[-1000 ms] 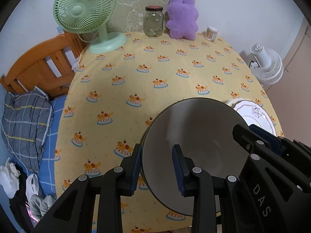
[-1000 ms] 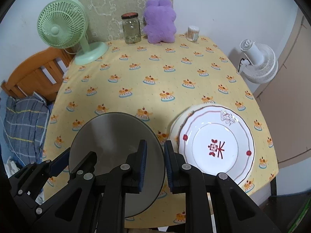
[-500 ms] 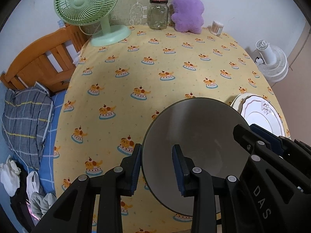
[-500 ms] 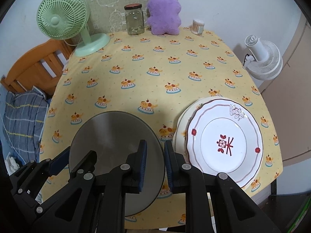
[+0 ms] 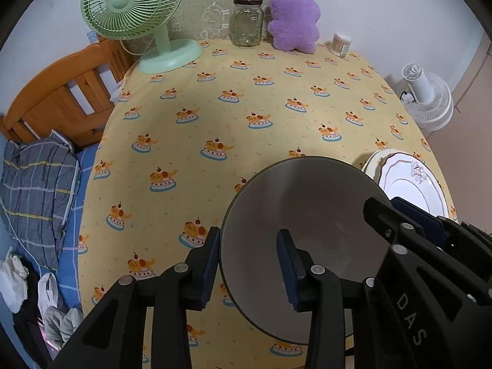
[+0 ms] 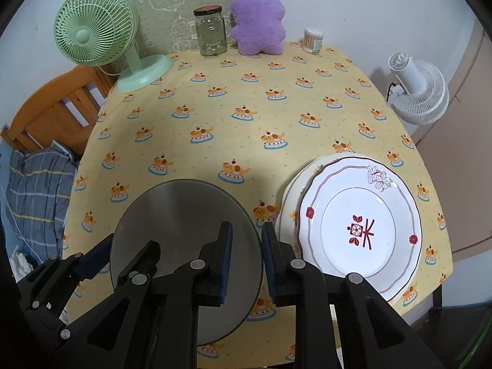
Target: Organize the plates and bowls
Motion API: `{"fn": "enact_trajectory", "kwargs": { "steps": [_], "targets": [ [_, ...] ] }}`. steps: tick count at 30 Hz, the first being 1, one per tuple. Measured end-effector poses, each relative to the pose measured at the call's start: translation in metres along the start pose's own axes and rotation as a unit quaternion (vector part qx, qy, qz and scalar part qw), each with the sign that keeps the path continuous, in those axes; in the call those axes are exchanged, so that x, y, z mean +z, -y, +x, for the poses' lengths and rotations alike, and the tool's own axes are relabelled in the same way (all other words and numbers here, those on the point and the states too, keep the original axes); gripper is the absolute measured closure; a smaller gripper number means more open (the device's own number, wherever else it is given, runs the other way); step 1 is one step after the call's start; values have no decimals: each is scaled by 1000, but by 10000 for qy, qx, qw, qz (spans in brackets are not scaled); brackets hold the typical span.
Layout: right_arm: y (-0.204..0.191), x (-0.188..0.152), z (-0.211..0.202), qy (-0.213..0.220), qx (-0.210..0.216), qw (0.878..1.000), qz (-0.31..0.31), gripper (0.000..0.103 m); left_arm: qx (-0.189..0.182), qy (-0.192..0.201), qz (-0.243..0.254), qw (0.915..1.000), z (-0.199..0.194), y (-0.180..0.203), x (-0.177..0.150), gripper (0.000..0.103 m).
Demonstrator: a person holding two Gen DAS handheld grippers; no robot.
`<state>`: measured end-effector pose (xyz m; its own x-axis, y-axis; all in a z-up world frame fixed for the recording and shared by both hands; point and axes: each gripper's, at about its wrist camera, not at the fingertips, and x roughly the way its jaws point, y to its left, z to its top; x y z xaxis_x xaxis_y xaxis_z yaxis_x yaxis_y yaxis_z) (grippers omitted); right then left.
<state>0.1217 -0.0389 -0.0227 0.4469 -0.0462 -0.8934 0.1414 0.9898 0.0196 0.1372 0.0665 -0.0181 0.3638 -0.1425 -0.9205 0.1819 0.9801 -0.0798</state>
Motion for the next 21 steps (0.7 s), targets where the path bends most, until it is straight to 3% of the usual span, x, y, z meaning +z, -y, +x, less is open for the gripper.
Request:
{"fn": "enact_trajectory", "kwargs": {
  "steps": [3,5,7,9,12,15,21],
  "targets": [
    [1,-1,0,-20,73,10000,-29,75,-77,-105,-66,9999,1,-3,-2,62],
    [0,-2,-2,-45,52,10000,-69,75,-71,-155,-93,9998,1,-5,-4,54],
    [1,-4,-3,-71,71,9999,-67,70,-73,-148,-106,9998,-2,-8,-6,40],
    [1,-6,-6,-89,116,9999,-73,43,-92,-89,-154,9998,-6,-10,-8,30],
    [4,-7,-12,18,92,9999,-39,31,-127,-60,-236,9996,-8,-13,-10,24],
    [9,-6,-13,7,28,10000,-26,30,-168,-76,-311,9993,-7,-13,-11,20],
    [19,-7,-1,-171,292,9994,-14,30,-168,-118,-372,9991,0,-9,-12,16]
  ]
}}
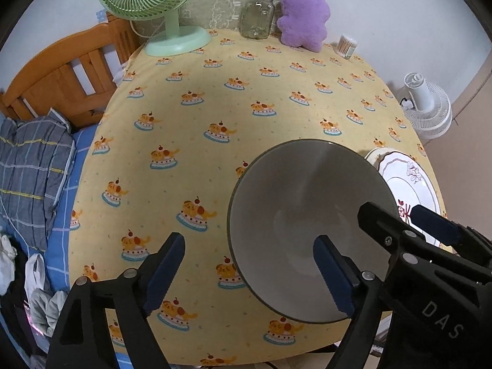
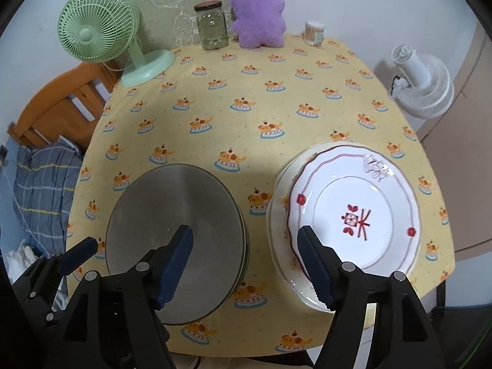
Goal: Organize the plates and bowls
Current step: 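Grasp the rims of the nested bowls with both grippers and lift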
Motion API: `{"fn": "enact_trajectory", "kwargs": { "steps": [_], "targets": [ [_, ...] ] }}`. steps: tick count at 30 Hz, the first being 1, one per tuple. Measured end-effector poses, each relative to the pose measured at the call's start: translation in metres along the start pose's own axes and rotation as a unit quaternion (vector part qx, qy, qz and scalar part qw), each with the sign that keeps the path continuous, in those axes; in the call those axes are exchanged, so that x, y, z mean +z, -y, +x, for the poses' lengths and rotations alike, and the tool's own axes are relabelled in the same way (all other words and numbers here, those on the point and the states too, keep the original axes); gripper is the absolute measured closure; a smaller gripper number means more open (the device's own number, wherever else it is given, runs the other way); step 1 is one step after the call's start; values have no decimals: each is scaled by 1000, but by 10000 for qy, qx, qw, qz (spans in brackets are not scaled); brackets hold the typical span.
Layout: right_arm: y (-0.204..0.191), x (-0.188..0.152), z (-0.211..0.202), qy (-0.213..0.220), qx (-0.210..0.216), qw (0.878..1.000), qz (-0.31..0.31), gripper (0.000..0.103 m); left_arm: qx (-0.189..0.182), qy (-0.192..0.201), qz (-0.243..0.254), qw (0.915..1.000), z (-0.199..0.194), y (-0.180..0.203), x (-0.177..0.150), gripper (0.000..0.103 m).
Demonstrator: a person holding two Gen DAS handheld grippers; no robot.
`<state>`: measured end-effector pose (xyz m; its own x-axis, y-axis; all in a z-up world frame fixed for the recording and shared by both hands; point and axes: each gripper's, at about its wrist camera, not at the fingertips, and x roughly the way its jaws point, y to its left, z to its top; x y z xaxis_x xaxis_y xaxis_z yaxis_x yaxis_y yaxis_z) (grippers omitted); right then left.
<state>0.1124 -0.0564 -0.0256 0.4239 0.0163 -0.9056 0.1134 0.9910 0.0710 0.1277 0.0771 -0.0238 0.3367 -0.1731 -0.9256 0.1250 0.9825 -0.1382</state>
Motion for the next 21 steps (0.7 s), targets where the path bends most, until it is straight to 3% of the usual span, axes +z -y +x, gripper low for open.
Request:
{"fn": "enact_trajectory", "kwargs": {
  "steps": [6,10,18,21],
  "targets": [
    [8,1,19,-197,151,9997,32,30,114,-117,-109,9998,12,5,-2,16],
    [12,4,34,-387,479,9981,82,30,232,-191,-170,9994,19,9,0,16],
    [19,12,59,-639,870,9941,103,52,451,-307,-394,9977,28,15,2,16],
    [20,14,65,-699,1064,9918,58,54,499,-335,-466,9971,32,16,1,16]
  ]
}}
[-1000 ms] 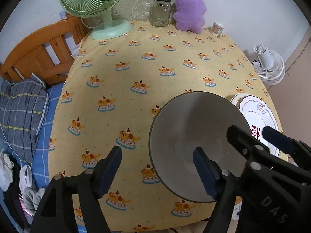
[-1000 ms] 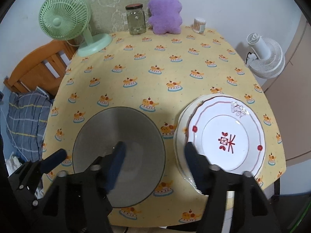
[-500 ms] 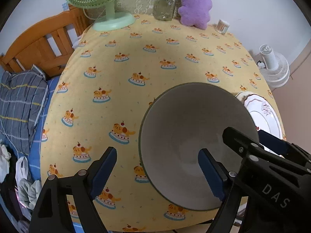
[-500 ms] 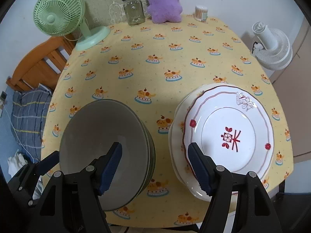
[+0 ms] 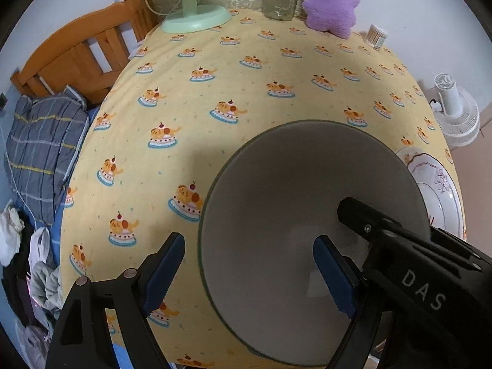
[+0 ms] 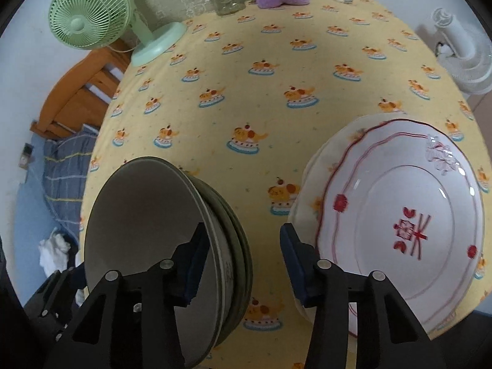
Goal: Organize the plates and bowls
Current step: 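Grasp the rims of the nested bowls with both grippers and lift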
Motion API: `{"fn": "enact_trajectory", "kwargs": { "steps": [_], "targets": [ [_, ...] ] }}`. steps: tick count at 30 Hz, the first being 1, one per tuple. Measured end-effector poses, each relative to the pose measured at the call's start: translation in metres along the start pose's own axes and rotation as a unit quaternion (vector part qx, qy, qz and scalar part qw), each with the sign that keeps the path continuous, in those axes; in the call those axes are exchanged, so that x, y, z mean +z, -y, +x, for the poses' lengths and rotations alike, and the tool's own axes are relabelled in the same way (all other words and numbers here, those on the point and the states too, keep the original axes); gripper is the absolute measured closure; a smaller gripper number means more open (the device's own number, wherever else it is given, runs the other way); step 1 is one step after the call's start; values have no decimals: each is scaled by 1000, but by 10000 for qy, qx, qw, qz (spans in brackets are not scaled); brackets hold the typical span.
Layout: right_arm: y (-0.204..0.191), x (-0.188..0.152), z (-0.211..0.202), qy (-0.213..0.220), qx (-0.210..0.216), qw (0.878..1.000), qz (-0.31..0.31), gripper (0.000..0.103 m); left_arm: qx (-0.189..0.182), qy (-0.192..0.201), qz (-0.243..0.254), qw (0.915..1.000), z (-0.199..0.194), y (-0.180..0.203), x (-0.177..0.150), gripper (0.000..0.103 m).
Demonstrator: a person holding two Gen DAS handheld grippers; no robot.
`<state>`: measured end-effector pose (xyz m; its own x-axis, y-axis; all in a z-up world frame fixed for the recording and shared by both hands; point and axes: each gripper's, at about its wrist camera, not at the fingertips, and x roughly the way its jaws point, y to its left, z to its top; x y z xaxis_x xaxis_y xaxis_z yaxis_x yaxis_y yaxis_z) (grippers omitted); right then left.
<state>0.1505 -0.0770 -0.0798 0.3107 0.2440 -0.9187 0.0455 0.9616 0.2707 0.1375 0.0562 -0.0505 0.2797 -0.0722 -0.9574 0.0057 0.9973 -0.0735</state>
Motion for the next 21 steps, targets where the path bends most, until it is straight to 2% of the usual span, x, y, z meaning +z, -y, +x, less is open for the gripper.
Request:
{"fn": "enact_trajectory", "kwargs": {
  "steps": [10,16,21],
  "targets": [
    [-5,0,12,-223,451,9987,-85,64,217,-107,12,9997,6,1,0,16],
    [-8,0,11,-209,365,9991,-84,64,36,-136,160,9998,10,0,3,17],
    [-12,-1,10,-198,190,9996,-63,63,-299,-128,246,9992,15,-5,4,16]
  ]
}}
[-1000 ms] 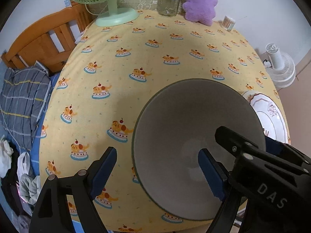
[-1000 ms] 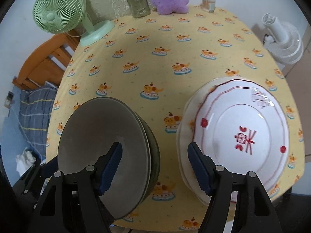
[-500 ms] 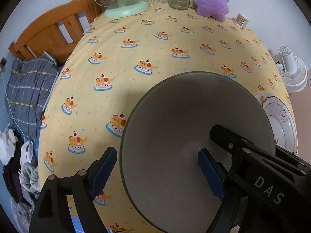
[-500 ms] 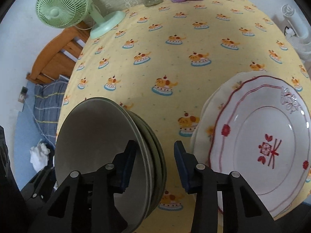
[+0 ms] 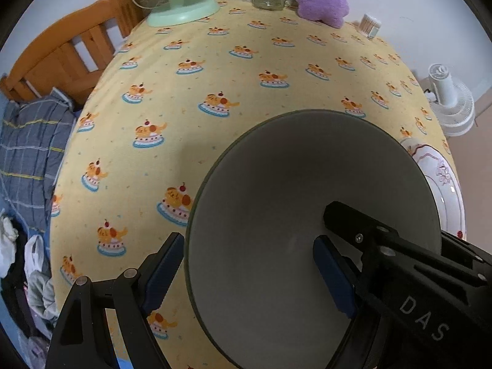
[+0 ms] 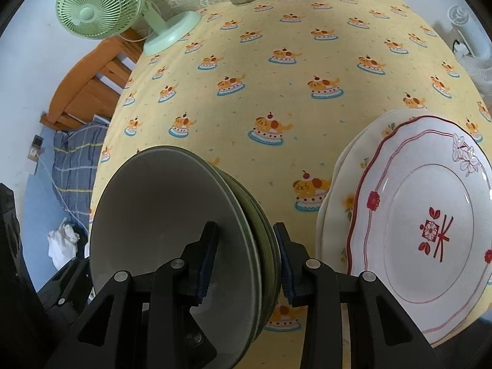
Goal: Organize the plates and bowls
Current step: 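Grasp the rims of the nested bowls with both grippers and lift, then carry the nested bowls over the plate stack with both grippers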
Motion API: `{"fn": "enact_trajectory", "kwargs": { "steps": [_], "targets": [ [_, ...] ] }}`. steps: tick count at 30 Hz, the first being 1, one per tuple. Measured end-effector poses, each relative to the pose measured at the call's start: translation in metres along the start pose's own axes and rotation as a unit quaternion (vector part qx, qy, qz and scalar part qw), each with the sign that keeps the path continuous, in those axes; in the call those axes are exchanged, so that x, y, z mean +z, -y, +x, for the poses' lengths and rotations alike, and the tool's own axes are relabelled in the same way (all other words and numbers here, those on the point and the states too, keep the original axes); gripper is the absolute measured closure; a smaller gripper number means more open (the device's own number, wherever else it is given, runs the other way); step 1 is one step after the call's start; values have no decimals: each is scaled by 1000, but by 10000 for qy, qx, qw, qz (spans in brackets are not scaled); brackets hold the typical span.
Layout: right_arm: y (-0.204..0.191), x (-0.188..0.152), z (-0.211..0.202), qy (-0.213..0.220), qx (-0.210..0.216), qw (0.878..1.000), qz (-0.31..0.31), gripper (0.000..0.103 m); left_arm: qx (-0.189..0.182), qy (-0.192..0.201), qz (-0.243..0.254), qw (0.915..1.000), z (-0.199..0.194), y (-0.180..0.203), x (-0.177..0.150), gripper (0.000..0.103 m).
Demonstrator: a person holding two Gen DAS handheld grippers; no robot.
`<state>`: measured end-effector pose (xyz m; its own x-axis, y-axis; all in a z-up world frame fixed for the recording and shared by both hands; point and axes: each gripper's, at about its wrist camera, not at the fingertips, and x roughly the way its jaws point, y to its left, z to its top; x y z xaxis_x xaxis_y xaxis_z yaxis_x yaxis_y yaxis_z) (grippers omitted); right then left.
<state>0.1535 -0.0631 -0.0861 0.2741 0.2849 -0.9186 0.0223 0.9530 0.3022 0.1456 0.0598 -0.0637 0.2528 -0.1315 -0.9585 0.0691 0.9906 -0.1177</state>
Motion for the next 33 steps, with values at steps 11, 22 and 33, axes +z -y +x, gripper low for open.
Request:
{"fn": "enact_trajectory", "kwargs": {
  "steps": [11,22,33],
  "targets": [
    [-6,0,0,75,-332,9994,13,61,-769,85,148,9969,3,-2,0,28],
    [-12,0,-1,77,-578,9983,77,59,-978,5,195,9950,2,-4,1,34],
    [-17,-3,-18,184,-685,9969,335,59,-1076,-12,459,9931,-15,-1,4,34]
  ]
}}
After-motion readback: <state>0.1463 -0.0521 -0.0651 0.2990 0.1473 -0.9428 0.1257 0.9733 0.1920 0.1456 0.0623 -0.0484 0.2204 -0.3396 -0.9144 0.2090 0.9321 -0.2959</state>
